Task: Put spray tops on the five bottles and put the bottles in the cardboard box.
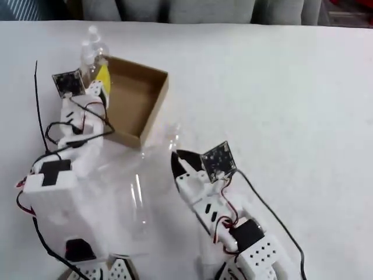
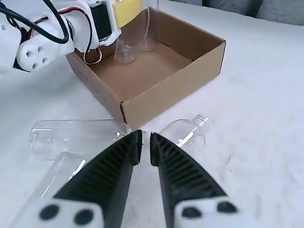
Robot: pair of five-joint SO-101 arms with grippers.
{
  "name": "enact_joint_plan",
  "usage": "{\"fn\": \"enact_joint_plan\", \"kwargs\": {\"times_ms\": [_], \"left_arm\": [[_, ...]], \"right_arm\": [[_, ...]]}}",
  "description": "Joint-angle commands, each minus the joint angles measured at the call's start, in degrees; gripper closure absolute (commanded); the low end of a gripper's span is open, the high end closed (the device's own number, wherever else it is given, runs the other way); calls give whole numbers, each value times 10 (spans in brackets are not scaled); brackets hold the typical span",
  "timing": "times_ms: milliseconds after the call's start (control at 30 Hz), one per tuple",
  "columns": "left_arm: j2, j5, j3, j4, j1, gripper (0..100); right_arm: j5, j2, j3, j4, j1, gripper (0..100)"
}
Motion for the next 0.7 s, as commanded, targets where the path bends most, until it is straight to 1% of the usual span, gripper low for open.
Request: {"fn": "enact_joint_plan", "kwargs": {"times_ms": [0,200,367,433,667], "left_arm": [[-5,-7,-27,0,-6,957],[-6,-7,-28,0,-7,944],[-6,-7,-26,3,-7,836],[-6,-7,-26,3,-7,810],[-11,-7,-9,1,-16,804]], "right_arm": [[7,-5,-4,1,3,982],[7,-5,-4,1,3,982],[7,-5,-4,1,3,982],[7,-5,-4,1,3,982],[7,-5,-5,1,5,982]]}}
